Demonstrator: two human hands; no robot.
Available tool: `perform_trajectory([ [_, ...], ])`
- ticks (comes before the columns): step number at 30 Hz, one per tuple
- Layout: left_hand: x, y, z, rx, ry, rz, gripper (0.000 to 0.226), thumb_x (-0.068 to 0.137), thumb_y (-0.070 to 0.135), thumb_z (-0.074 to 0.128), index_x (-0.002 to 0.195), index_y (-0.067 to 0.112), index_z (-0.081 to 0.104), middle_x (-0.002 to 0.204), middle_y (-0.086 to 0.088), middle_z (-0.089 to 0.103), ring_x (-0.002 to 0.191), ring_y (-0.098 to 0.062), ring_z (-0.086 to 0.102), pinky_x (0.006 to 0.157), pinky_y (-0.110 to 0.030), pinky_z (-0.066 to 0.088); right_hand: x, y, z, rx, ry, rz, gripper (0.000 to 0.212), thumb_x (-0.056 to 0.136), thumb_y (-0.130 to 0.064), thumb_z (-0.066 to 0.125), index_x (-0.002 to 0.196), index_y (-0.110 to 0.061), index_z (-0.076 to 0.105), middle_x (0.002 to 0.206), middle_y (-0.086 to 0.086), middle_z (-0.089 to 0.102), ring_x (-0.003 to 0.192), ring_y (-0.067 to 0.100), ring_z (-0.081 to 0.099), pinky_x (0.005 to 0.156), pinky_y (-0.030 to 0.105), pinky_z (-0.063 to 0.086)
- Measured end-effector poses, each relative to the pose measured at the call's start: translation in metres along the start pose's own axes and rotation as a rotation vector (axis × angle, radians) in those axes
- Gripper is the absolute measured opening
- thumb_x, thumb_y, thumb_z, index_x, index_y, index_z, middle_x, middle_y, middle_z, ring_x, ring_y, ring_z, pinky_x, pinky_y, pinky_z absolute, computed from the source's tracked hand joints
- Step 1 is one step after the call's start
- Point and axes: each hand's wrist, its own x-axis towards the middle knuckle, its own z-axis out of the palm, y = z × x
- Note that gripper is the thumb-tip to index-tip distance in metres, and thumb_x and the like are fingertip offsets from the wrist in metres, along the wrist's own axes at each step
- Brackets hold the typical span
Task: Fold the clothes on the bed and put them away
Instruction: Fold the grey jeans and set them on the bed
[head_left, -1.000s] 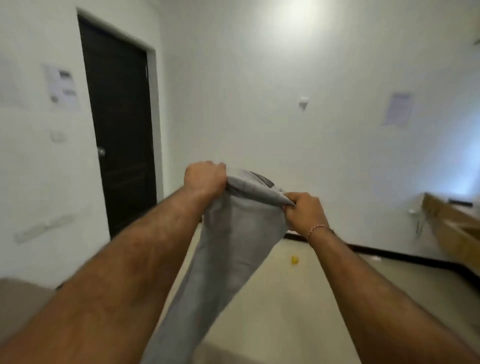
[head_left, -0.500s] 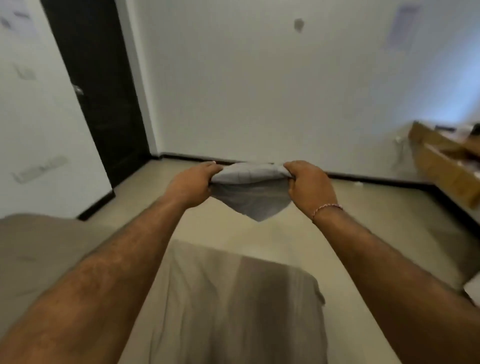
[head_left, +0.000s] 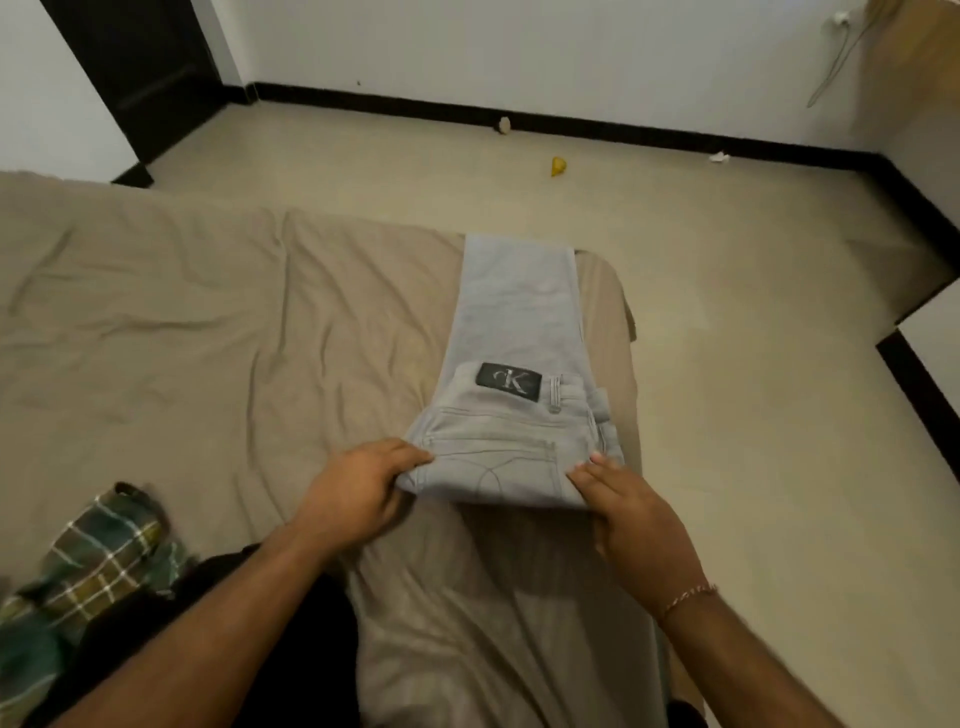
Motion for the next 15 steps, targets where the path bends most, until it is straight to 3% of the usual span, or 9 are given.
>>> perform_trajectory([
  [2,-0.010,0.007,0.004,0.079,0.025,0.001,0.046,0.084,0.038,0.050,0.122,0.028,0.073,0.112,0.006,0.074,0.098,-0.021,0.073,0.080,-0.031,0.059,-0.016,0.003,0.009,-0.002,0.035,-0.018,0.056,0.068,0.016,0.074,0.120,-0.006,0.075,0.123,0.014,0.073,0.117,0.036,0.069,0.102,0.052,0.049],
  [4,-0.032,0.022,0.000,0.118,-0.020,-0.023,0.049,0.083,0.046,0.046,0.122,0.034,0.072,0.110,0.007,0.072,0.098,-0.022,0.072,0.078,-0.035,0.059,-0.041,-0.007,0.006,-0.006,0.069,-0.024,0.046,0.080,-0.002,0.054,0.120,-0.008,0.075,0.122,0.012,0.074,0.117,0.034,0.070,0.103,0.045,0.051],
  [6,-0.058,0.036,-0.010,0.143,-0.095,-0.016,0.054,0.080,0.052,0.041,0.122,0.039,0.072,0.112,0.011,0.071,0.101,-0.021,0.071,0.081,-0.035,0.058,-0.065,-0.022,-0.007,0.004,0.044,-0.057,0.052,0.080,-0.015,0.041,0.117,-0.011,0.077,0.118,0.008,0.076,0.113,0.030,0.072,0.102,0.036,0.051],
  [9,-0.107,0.063,-0.032,0.163,-0.220,0.023,0.046,0.082,0.050,0.048,0.120,0.044,0.072,0.116,0.018,0.073,0.106,-0.014,0.069,0.087,-0.033,0.056,-0.118,-0.058,-0.033,0.032,-0.064,-0.053,0.045,0.083,-0.027,0.047,0.115,-0.018,0.078,0.114,0.004,0.078,0.105,0.025,0.075,0.099,0.037,0.050],
  [12,-0.147,0.079,-0.045,0.169,-0.274,0.170,0.032,0.084,0.039,0.062,0.114,0.043,0.074,0.102,0.021,0.073,0.099,-0.007,0.060,0.083,-0.033,0.054,-0.154,-0.079,-0.062,0.098,-0.310,0.002,0.035,0.088,-0.036,0.056,0.117,-0.034,0.075,0.115,-0.011,0.076,0.106,0.016,0.071,0.097,0.026,0.056],
  [15,-0.178,0.090,-0.047,-0.065,-0.337,0.262,0.025,0.087,0.036,0.071,0.111,0.032,0.078,0.109,0.019,0.073,0.115,-0.004,0.062,0.099,-0.031,0.052,-0.173,-0.091,-0.097,0.116,-0.522,0.027,0.026,0.090,-0.030,0.062,0.113,-0.034,0.074,0.110,-0.018,0.074,0.102,0.003,0.068,0.088,0.023,0.053],
])
